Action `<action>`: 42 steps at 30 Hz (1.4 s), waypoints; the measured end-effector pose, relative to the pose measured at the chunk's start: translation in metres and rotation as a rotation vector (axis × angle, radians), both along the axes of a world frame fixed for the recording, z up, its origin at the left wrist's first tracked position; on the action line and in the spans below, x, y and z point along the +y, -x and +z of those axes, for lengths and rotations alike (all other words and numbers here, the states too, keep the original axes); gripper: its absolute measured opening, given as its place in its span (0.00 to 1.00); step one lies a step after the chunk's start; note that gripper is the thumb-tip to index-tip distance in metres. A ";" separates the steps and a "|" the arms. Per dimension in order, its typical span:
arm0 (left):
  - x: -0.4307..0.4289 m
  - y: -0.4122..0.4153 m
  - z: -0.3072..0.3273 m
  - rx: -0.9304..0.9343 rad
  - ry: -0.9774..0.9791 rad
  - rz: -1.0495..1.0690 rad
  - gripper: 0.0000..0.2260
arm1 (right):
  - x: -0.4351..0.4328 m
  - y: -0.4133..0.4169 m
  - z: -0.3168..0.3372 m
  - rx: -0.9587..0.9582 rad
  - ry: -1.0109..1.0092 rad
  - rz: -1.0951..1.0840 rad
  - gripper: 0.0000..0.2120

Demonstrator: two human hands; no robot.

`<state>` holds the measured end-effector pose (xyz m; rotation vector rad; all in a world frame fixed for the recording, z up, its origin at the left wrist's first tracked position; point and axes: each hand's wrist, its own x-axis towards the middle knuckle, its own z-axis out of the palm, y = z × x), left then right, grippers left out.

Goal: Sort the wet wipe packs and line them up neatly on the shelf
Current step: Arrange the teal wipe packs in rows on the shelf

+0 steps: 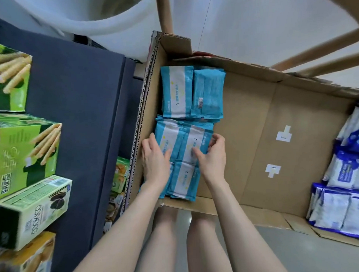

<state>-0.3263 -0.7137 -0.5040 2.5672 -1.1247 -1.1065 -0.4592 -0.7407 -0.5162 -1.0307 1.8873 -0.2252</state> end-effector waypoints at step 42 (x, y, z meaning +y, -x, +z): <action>0.452 0.096 0.330 0.273 1.022 1.398 0.02 | 0.307 0.045 0.336 -0.905 -0.121 0.654 0.17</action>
